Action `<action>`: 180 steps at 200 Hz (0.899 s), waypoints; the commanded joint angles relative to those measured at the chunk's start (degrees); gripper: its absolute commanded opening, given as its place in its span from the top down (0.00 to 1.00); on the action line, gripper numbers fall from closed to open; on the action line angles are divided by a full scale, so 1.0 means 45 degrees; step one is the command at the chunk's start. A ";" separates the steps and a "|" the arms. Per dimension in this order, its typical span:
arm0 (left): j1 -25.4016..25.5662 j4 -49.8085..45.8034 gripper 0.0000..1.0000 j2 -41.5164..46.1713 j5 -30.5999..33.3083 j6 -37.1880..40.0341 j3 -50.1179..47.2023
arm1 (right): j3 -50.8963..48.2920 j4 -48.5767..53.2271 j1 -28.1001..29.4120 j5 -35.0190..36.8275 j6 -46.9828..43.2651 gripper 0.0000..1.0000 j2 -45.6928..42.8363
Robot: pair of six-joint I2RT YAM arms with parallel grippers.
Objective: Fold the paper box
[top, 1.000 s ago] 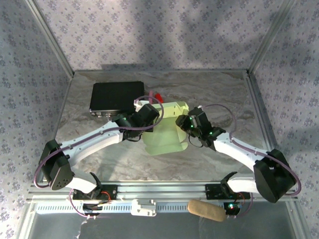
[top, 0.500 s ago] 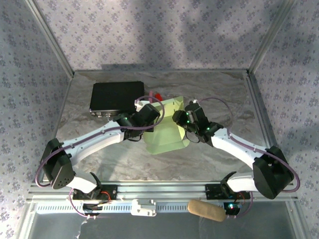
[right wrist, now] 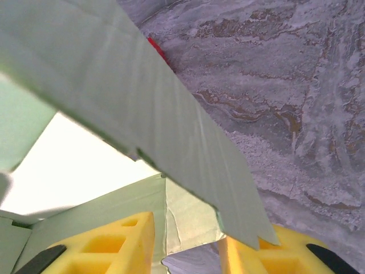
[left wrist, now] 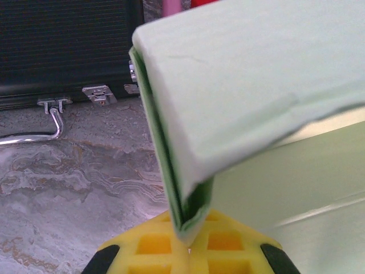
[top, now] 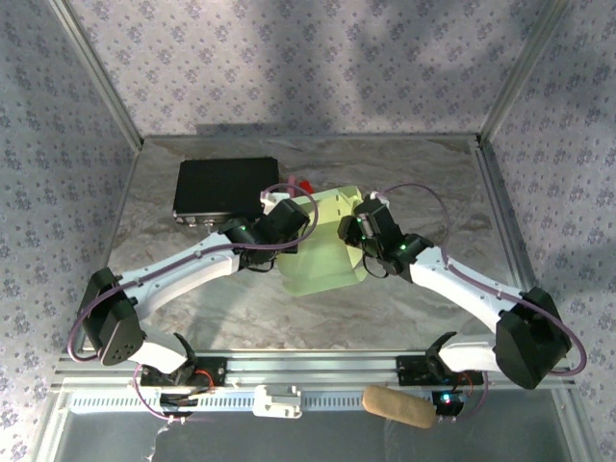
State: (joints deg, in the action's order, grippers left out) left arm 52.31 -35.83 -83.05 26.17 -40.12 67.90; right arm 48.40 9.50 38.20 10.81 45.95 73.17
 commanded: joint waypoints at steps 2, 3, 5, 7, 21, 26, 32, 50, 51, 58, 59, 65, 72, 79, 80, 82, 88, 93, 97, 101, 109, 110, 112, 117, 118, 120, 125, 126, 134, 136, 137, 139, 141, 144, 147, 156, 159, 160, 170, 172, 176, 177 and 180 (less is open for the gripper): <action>0.0152 -0.0295 1.00 -0.0142 -0.0108 0.0263 0.0301 | 0.0524 0.0384 0.0030 0.0619 -0.0662 0.65 -0.0166; 0.0162 -0.0307 1.00 -0.0150 -0.0111 0.0263 0.0301 | 0.0519 0.0377 0.0029 0.0622 -0.0671 0.65 -0.0166; 0.0159 -0.0305 1.00 -0.0162 -0.0117 0.0273 0.0302 | 0.0515 0.0367 0.0043 0.0625 -0.0664 0.65 -0.0165; 0.0154 -0.0300 1.00 -0.0159 -0.0129 0.0251 0.0312 | 0.0514 0.0360 0.0032 0.0635 -0.0667 0.65 -0.0165; 0.0157 -0.0315 1.00 -0.0187 -0.0152 0.0265 0.0322 | 0.0411 0.0145 -0.0011 0.0610 -0.0660 0.65 -0.0204; 0.0153 -0.0304 1.00 -0.0197 -0.0136 0.0278 0.0348 | 0.0385 0.0033 -0.0025 0.0557 -0.0661 0.65 -0.0223; 0.0152 -0.0302 1.00 -0.0212 -0.0165 0.0273 0.0356 | 0.0362 -0.0113 -0.0030 0.0513 -0.0669 0.65 -0.0224; 0.0167 -0.0328 1.00 -0.0280 -0.0180 0.0282 0.0370 | 0.0405 -0.0509 -0.0018 0.0341 -0.0743 0.66 -0.0208; 0.0159 -0.0323 1.00 -0.0288 -0.0186 0.0282 0.0375 | 0.0411 -0.0529 -0.0015 0.0327 -0.0751 0.65 -0.0206; 0.0162 -0.0331 1.00 -0.0305 -0.0210 0.0282 0.0390 | 0.0505 -0.0582 -0.0011 0.0267 -0.0791 0.66 -0.0162; 0.0157 -0.0325 1.00 -0.0320 -0.0211 0.0282 0.0395 | 0.0529 -0.0575 -0.0011 0.0261 -0.0804 0.66 -0.0144; 0.0154 -0.0303 1.00 -0.0343 -0.0210 0.0282 0.0400 | 0.0661 -0.0549 0.0017 0.0202 -0.0842 0.66 -0.0062; 0.0152 -0.0310 1.00 -0.0367 -0.0226 0.0292 0.0398 | 0.0815 -0.0515 0.0047 0.0200 -0.0954 0.66 0.0034; 0.0158 -0.0316 1.00 -0.0383 -0.0228 0.0282 0.0398 | 0.0937 -0.0461 0.0085 0.0206 -0.1037 0.66 0.0129; 0.0165 -0.0307 1.00 -0.0378 -0.0229 0.0282 0.0399 | 0.0960 -0.0456 0.0096 0.0210 -0.1054 0.66 0.0148; 0.0155 -0.0301 1.00 -0.0399 -0.0220 0.0282 0.0404 | 0.0991 -0.0437 0.0103 0.0214 -0.1067 0.66 0.0186; 0.0167 -0.0298 1.00 -0.0426 -0.0228 0.0292 0.0422 | 0.1031 -0.0431 0.0138 0.0244 -0.1143 0.66 0.0252; 0.0152 -0.0294 1.00 -0.0447 -0.0227 0.0305 0.0438 | 0.1063 -0.0445 0.0131 0.0263 -0.1182 0.66 0.0268; 0.0152 -0.0286 1.00 -0.0456 -0.0233 0.0312 0.0456 | 0.1076 -0.0466 0.0156 0.0273 -0.1217 0.66 0.0301; 0.0152 -0.0284 1.00 -0.0489 -0.0239 0.0326 0.0473 | 0.1052 -0.0507 0.0147 0.0274 -0.1261 0.66 0.0320; 0.0152 -0.0287 1.00 -0.0524 -0.0249 0.0331 0.0486 | 0.1041 -0.0609 0.0165 0.0292 -0.1386 0.66 0.0333; 0.0152 -0.0293 1.00 -0.0527 -0.0249 0.0336 0.0492 | 0.1041 -0.0627 0.0165 0.0293 -0.1395 0.66 0.0338; 0.0152 -0.0282 1.00 -0.0539 -0.0250 0.0340 0.0501 | 0.1041 -0.0646 0.0179 0.0293 -0.1421 0.66 0.0336; 0.0152 -0.0293 1.00 -0.0569 -0.0260 0.0341 0.0515 | 0.1065 -0.0669 0.0189 0.0284 -0.1501 0.66 0.0365; 0.0152 -0.0296 1.00 -0.0578 -0.0255 0.0341 0.0516 | 0.1082 -0.0667 0.0186 0.0279 -0.1511 0.66 0.0373; 0.0157 -0.0288 1.00 -0.0591 -0.0251 0.0341 0.0526 | 0.1095 -0.0670 0.0194 0.0290 -0.1567 0.66 0.0389; 0.0153 -0.0292 1.00 -0.0607 -0.0248 0.0341 0.0526 | 0.1149 -0.0632 0.0213 0.0287 -0.1666 0.66 0.0423; 0.0152 -0.0286 1.00 -0.0607 -0.0259 0.0361 0.0522 | 0.1163 -0.0629 0.0208 0.0280 -0.1691 0.66 0.0431; 0.0162 -0.0297 1.00 -0.0651 -0.0244 0.0368 0.0561 | 0.1246 -0.0559 0.0244 0.0293 -0.1895 0.66 0.0506; 0.0164 -0.0298 1.00 -0.0663 -0.0234 0.0362 0.0582 | 0.1253 -0.0551 0.0272 0.0293 -0.1951 0.66 0.0510; 0.0158 -0.0298 1.00 -0.0665 -0.0242 0.0361 0.0579 | 0.1254 -0.0559 0.0277 0.0293 -0.1980 0.66 0.0514; 0.0163 -0.0298 1.00 -0.0671 -0.0238 0.0371 0.0576 | 0.1275 -0.0556 0.0305 0.0293 -0.2036 0.66 0.0507; 0.0155 -0.0318 1.00 -0.0668 -0.0227 0.0363 0.0590 | 0.1275 -0.0560 0.0317 0.0303 -0.2084 0.66 0.0525; 0.0157 -0.0330 1.00 -0.0679 -0.0198 0.0363 0.0594 | 0.1287 -0.0549 0.0352 0.0322 -0.2101 0.66 0.0534; 0.0155 -0.0334 1.00 -0.0671 -0.0182 0.0366 0.0595 | 0.1279 -0.0548 0.0388 0.0336 -0.2106 0.66 0.0537; 0.0152 -0.0352 1.00 -0.0682 -0.0152 0.0342 0.0600 | 0.1286 -0.0534 0.0503 0.0378 -0.2648 0.65 0.0502; 0.0152 -0.0359 1.00 -0.0678 -0.0135 0.0341 0.0596 | 0.1279 -0.0529 0.0546 0.0414 -0.2780 0.64 0.0472; 0.0152 -0.0358 1.00 -0.0682 -0.0134 0.0341 0.0595 | 0.1277 -0.0529 0.0570 0.0422 -0.2834 0.64 0.0466; 0.0157 -0.0395 1.00 -0.0670 -0.0103 0.0341 0.0612 | 0.1201 -0.0511 0.0677 0.0503 -0.3239 0.63 0.0322; 0.0153 -0.0411 1.00 -0.0672 -0.0101 0.0341 0.0614 | 0.1183 -0.0500 0.0698 0.0507 -0.3303 0.62 0.0284; 0.0162 -0.0436 1.00 -0.0672 -0.0076 0.0341 0.0630 | 0.1139 -0.0447 0.0708 0.0533 -0.3376 0.62 0.0195; 0.0157 -0.0445 1.00 -0.0679 -0.0075 0.0331 0.0632 | 0.1129 -0.0429 0.0700 0.0550 -0.3386 0.62 0.0161; 0.0165 -0.0473 1.00 -0.0683 -0.0074 0.0332 0.0634 | 0.1103 -0.0394 0.0700 0.0577 -0.3419 0.61 0.0105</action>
State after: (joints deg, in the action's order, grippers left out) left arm 52.29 -35.81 -85.36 26.28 -40.14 68.93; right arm 51.16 9.30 40.25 11.66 36.16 75.42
